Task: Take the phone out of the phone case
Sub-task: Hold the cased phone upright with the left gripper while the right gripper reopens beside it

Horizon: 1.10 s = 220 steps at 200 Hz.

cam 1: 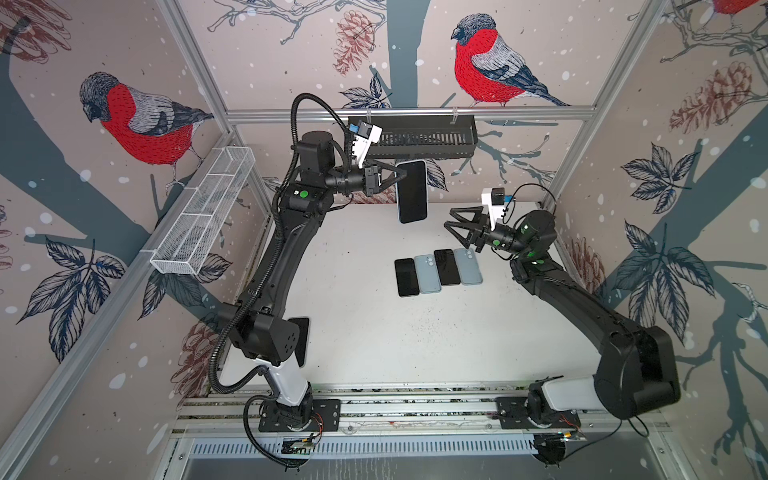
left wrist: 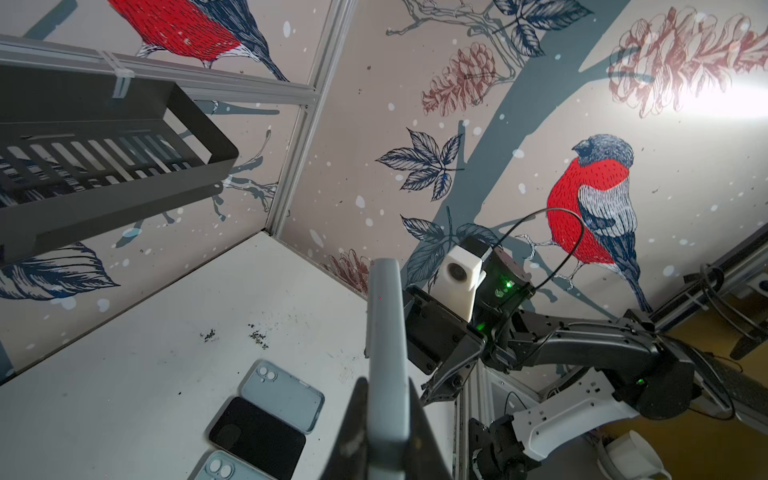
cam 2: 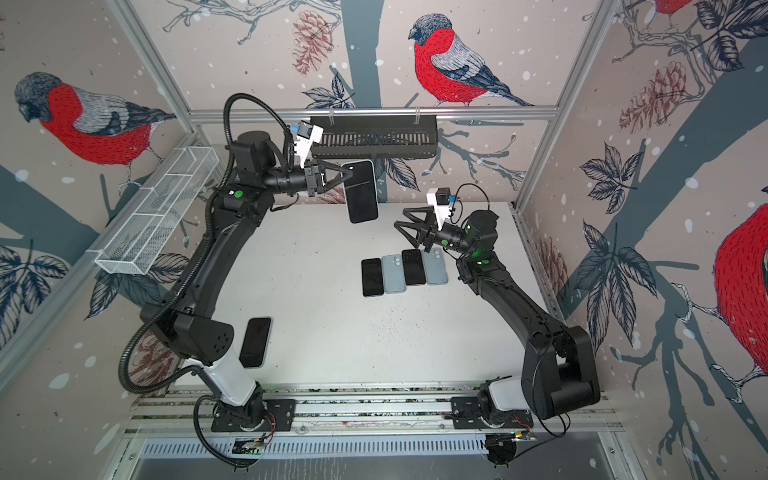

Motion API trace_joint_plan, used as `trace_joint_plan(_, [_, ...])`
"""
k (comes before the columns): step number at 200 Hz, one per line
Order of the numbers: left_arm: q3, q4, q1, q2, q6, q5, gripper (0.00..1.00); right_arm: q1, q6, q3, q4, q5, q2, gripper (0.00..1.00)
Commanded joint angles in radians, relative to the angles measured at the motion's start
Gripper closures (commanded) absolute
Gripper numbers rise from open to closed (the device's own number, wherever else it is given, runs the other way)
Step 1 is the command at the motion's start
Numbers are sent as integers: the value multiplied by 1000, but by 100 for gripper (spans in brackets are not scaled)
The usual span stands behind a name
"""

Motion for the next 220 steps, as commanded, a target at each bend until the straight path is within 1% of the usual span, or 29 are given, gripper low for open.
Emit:
trace_joint_plan(1, [-25,6,-14,-33,124,51,100,15,-8,20,7,-71,17,41])
trace_joint_plan(25, [-98,113,-19,-65,91,80,100,31,-20,40,-8,-94,33,46])
trace_joint_plan(45, [-134,163,-21,-84,76,96,100,44,-39,60,-37,-111,43,50])
trace_joint_plan(93, [-152,178,-31,-96,76,101,100,73,-52,69,-45,-153,52,52])
trace_joint_plan(130, [-153,181,-37,-98,76,102,100,89,-56,70,-47,-157,52,56])
trace_joint_plan(151, [-156,181,-39,-100,79,104,100,96,-58,70,-48,-160,52,61])
trace_joint_plan(178, [-161,186,-39,-102,79,107,100,100,-60,70,-49,-160,53,70])
trace_joint_plan(220, [-171,202,-41,-103,69,109,100,103,-72,67,-48,-166,49,80])
